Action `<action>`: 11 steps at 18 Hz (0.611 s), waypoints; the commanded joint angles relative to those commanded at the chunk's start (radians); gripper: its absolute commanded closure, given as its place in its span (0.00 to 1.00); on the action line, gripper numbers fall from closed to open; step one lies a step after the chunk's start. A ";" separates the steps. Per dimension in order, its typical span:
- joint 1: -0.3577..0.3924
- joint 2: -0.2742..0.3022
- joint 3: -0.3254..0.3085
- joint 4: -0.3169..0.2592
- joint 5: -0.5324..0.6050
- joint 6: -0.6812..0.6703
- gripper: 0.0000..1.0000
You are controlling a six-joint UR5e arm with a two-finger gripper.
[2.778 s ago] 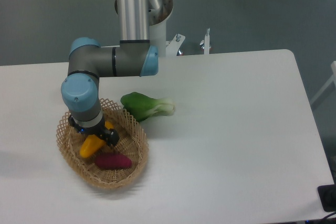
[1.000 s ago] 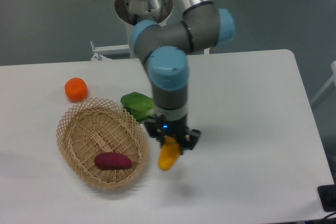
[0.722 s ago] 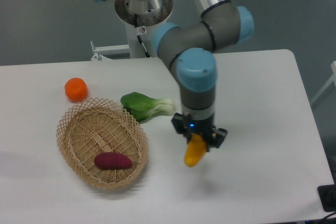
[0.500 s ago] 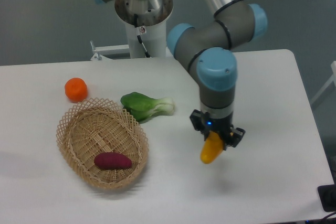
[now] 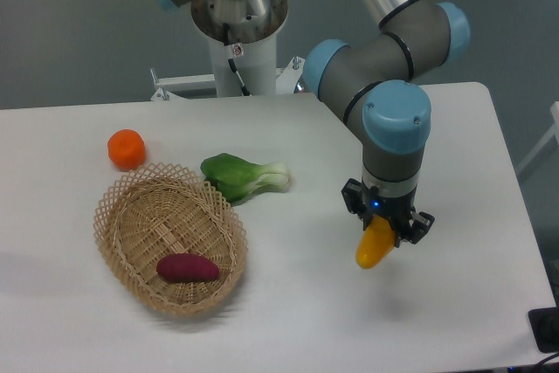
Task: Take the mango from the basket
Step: 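Carry the held mango out of the basket and raise it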
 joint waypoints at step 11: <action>0.018 0.009 0.002 -0.058 0.000 0.068 0.73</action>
